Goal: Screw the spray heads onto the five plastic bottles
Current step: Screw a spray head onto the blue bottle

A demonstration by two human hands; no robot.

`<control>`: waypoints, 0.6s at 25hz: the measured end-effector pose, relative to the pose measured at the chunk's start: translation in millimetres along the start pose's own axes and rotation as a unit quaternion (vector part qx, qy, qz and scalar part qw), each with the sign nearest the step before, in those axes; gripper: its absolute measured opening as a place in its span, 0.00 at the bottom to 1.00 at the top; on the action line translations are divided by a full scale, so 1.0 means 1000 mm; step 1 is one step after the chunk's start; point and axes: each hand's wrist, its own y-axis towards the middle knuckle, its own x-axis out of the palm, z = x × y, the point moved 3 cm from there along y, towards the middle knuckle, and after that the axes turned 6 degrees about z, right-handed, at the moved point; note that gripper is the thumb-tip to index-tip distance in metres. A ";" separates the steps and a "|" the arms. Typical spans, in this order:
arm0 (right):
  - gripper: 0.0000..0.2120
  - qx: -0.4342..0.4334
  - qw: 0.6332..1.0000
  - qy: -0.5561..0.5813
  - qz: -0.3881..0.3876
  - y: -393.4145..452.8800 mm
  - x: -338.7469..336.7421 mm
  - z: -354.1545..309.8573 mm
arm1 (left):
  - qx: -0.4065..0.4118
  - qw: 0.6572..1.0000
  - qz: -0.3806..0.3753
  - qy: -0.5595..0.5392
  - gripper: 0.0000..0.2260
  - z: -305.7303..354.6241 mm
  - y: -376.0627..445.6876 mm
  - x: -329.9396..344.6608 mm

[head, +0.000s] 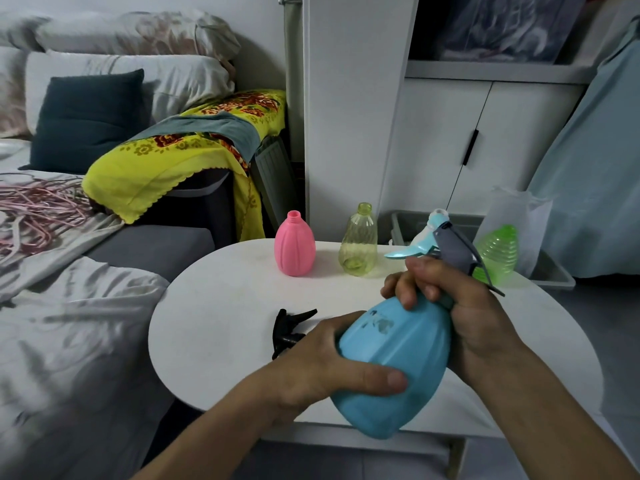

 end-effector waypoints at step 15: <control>0.13 0.067 0.984 0.078 0.144 0.018 0.003 0.027 | 0.216 0.809 0.320 0.443 0.42 0.003 -0.005 0.000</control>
